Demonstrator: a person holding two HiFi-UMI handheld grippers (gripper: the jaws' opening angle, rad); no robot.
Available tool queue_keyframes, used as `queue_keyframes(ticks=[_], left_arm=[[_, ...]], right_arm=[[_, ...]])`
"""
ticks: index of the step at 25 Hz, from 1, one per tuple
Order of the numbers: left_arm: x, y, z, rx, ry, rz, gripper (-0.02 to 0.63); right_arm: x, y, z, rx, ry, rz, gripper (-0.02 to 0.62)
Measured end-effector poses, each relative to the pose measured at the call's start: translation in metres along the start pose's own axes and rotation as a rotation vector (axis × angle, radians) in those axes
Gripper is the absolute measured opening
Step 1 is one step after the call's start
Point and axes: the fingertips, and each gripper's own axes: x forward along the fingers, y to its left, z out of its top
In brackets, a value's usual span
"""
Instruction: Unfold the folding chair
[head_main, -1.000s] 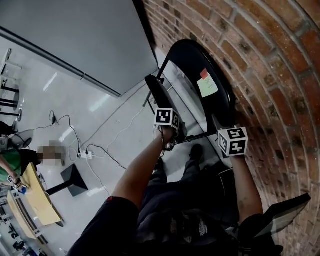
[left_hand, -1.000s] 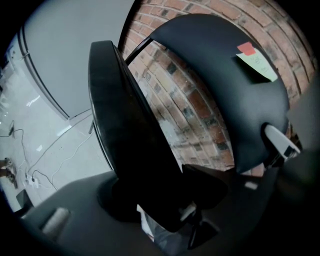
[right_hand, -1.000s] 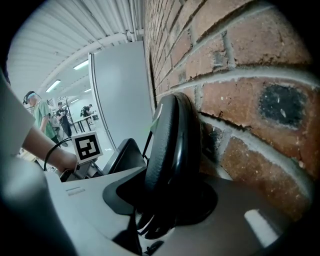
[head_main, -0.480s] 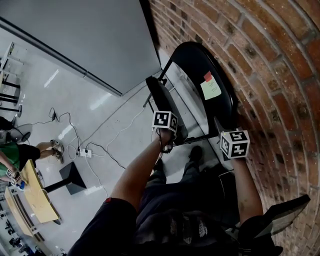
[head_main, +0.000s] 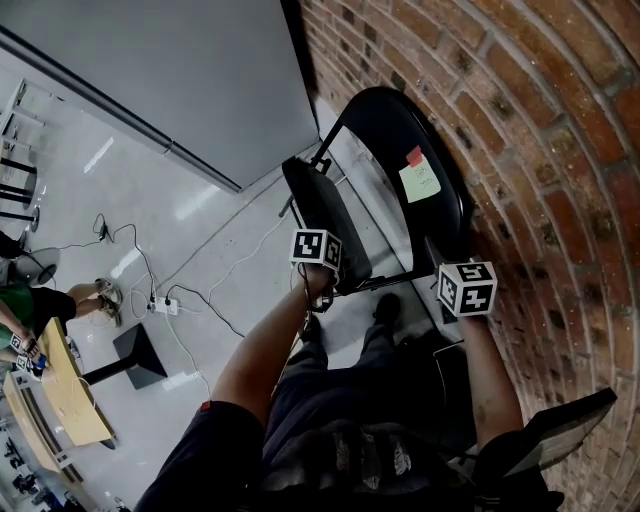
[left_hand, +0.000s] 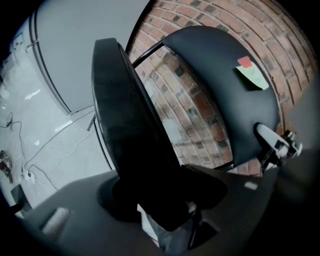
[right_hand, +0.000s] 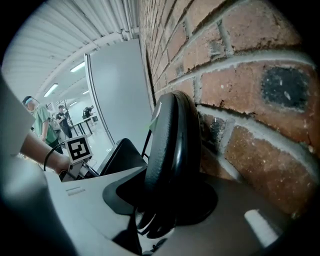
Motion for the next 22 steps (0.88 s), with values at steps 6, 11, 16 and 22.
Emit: queue_keyframes(ticks=[6, 11, 16, 22], left_arm=[[-0.001, 0.006, -0.003, -0.009, -0.008, -0.012, 0.258], [-0.004, 0.015, -0.009, -0.022, -0.003, -0.024, 0.258], [-0.008, 0.031, -0.017, -0.034, -0.01, -0.005, 0.261], [-0.009, 0.043, -0.019, -0.031, -0.014, 0.002, 0.264]], right_arm=[[0.003, -0.003, -0.002, 0.024, 0.012, 0.003, 0.156], [0.005, -0.002, -0.004, 0.032, 0.023, 0.009, 0.156], [0.008, -0.003, -0.009, 0.053, 0.041, 0.011, 0.158], [0.012, -0.003, -0.012, 0.078, 0.059, 0.008, 0.16]])
